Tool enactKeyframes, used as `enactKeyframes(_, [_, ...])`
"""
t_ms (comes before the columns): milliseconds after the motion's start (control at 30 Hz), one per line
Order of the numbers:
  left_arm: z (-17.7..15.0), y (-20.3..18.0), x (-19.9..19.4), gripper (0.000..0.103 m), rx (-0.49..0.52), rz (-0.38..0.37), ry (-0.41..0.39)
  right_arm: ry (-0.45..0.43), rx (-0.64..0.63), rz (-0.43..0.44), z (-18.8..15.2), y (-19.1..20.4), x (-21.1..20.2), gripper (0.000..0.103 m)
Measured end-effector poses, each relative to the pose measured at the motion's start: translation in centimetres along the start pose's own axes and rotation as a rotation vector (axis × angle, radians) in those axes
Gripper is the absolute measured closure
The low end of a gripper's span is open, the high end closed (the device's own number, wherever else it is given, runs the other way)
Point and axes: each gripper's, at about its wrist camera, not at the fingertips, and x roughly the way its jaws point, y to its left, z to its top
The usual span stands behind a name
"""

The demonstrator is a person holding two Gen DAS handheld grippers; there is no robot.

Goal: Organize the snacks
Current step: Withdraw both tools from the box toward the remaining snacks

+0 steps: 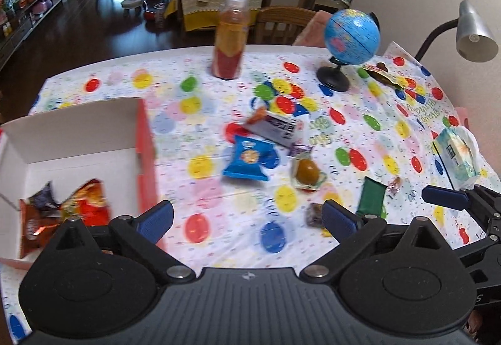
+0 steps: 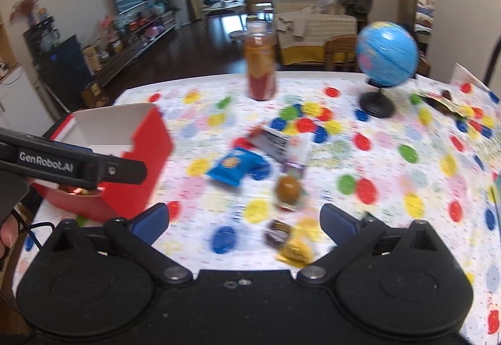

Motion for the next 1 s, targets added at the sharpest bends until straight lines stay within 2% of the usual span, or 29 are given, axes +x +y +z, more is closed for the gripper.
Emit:
enactKeyframes(200, [0.8, -2.5, 3.7, 0.001, 0.004, 0.002, 0.036, 0.023, 0.062, -0.046, -1.0, -4.8, 0.9, 0.000])
enactKeyframes(367, [2.0, -3.4, 6.7, 0.001, 0.009, 0.045, 0.047, 0.073, 0.076, -0.112, -1.8, -7.7, 2.6, 0.000])
enactKeyframes(533, [3.5, -3.4, 9.6, 0.001, 0.005, 0.076, 0.066, 0.106, 0.162, -0.151, -2.2, -10.7, 4.5, 0.003])
enactKeyframes(1000, [5.8, -2.0, 17.4, 0.002, 0.024, 0.183, 0.157, 0.236, 0.363, -0.265, -2.4, -12.6, 11.4, 0.017])
